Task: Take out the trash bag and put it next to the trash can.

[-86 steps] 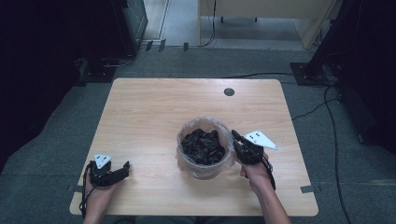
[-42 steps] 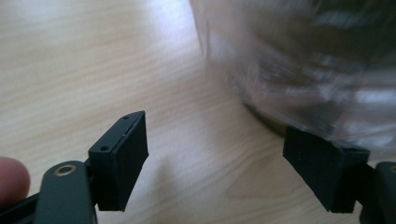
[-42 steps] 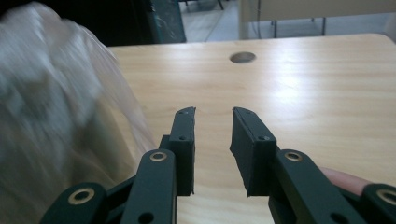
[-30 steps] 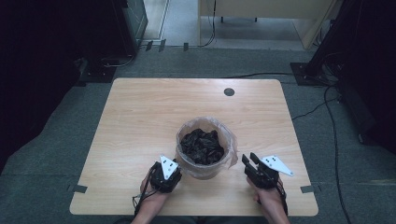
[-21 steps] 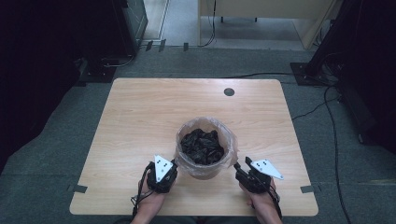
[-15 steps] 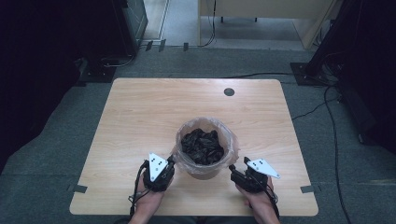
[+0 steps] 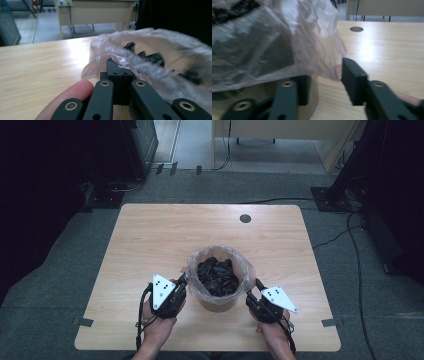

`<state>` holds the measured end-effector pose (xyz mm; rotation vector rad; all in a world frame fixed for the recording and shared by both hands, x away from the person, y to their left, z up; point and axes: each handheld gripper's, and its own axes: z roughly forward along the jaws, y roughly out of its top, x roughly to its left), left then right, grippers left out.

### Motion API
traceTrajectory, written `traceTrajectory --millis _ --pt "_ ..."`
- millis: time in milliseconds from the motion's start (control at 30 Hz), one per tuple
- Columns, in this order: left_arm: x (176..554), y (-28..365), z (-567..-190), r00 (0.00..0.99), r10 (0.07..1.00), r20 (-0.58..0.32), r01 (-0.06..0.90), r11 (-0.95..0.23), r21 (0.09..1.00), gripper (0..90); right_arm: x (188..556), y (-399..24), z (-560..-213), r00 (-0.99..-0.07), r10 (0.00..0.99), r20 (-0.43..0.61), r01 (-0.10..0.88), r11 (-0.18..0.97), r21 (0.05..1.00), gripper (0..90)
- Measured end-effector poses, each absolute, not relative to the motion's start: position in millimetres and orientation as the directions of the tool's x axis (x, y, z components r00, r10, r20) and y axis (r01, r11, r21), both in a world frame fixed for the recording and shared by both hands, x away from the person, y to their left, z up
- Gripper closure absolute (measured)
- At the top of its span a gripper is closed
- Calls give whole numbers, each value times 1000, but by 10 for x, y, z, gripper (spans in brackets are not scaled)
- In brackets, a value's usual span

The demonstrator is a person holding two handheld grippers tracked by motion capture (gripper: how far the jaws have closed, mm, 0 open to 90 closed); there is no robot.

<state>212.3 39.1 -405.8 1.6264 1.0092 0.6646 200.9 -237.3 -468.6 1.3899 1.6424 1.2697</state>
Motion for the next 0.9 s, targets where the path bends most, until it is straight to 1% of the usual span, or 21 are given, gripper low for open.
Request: traceTrajectory --millis 67,100,167,267,433,500,567,600,667,733,767,800,833,867,900 --pt "2122 349 -4005 497 866 -58 268 -89 959 900 2012 -2362 -4644 -257 959 118 342 -24 939 731" --pt "2121 328 -3980 505 862 -54 263 -94 960 900 2013 -2358 -4624 -260 958 119 336 -25 941 763" --pt "2119 283 -3936 516 855 -46 249 -98 964 900 2007 -2349 -4584 -235 967 97 315 -19 949 838" --pt "2142 218 -3849 530 847 -47 235 -94 967 900 2003 -2351 -4509 -203 975 89 290 -27 957 883" --pt "2199 150 -3713 547 836 -51 218 -83 972 900 2038 -2407 -4352 -166 983 83 241 -41 970 887" --pt "2216 135 -3682 552 833 -52 213 -81 974 900 2058 -2418 -4298 -163 983 79 231 -40 972 887" --pt "2255 95 -3604 565 823 -54 207 -78 975 900 2091 -2418 -4181 -164 985 57 199 -23 980 887" --pt "2281 43 -3540 586 808 -65 206 -71 976 900 2125 -2375 -4061 -187 982 40 172 -8 985 887" --pt "2266 -32 -3472 627 776 -72 190 -62 980 900 2148 -2303 -3950 -224 974 23 142 9 990 886" --pt "2195 -97 -3426 672 739 -47 150 -74 986 900 2140 -2211 -3824 -291 957 4 86 22 996 882" --pt "2141 -136 -3413 686 727 -14 122 -96 988 900 2126 -2177 -3782 -316 949 0 66 22 998 879" --pt "2120 -151 -3420 691 723 0 114 -109 987 900 2101 -2131 -3728 -353 936 -18 35 32 999 857" --pt "2129 -151 -3449 686 727 2 125 -120 985 900 2085 -2105 -3706 -372 928 -27 27 39 999 826" --pt "2151 -138 -3475 678 735 -5 140 -123 982 900 2086 -2090 -3715 -387 922 -29 48 52 998 776" --pt "2151 -138 -3475 678 735 -5 140 -123 982 900 2086 -2090 -3715 -387 922 -29 48 52 998 776"
